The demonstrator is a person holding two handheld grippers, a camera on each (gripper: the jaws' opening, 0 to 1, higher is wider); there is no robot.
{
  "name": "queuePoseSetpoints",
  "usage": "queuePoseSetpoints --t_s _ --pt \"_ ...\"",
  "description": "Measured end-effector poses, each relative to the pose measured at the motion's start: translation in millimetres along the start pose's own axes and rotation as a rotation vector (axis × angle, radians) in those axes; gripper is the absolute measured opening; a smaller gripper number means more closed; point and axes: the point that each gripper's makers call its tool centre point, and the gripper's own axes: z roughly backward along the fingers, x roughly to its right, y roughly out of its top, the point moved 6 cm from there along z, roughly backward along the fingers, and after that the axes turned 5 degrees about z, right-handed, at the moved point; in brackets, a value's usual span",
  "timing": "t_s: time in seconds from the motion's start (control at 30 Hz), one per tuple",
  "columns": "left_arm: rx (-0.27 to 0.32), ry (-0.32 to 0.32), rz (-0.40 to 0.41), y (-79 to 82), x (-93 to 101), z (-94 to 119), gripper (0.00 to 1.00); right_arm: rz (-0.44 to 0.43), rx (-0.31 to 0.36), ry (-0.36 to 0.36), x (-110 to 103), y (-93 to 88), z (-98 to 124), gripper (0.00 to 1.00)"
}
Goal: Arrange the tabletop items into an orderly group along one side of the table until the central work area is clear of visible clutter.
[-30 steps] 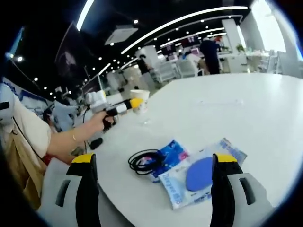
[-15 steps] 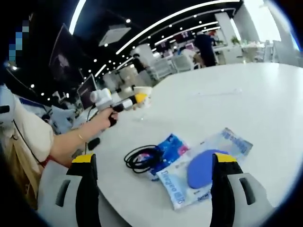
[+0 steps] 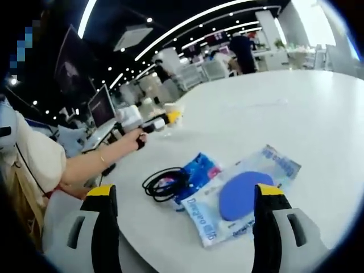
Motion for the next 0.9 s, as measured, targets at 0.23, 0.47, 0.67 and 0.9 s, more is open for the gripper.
queuePoseSetpoints --t_s 0.23,0.47,0.67,0.9 --pt "-0.01 0.009 0.033 -10.4 -3.0 -5.8 0.39 -0.009 -0.002 0.015 -0.7 -0.7 -1.3 0.98" --pt "-0.004 0.011 0.046 -18.7 -5.3 -7.2 0.39 0.003 -0.029 0.021 -1.3 -4.3 -3.1 0.98" --pt "-0.012 0.026 0.061 -30.1 -8.8 -2.8 0.39 0.001 -0.02 0.021 -0.2 -2.8 -2.1 0.98" --pt "-0.016 0.027 0.04 -30.2 -6.1 4.4 0.39 0.007 -0.033 0.025 -0.1 -3.9 -2.7 0.97"
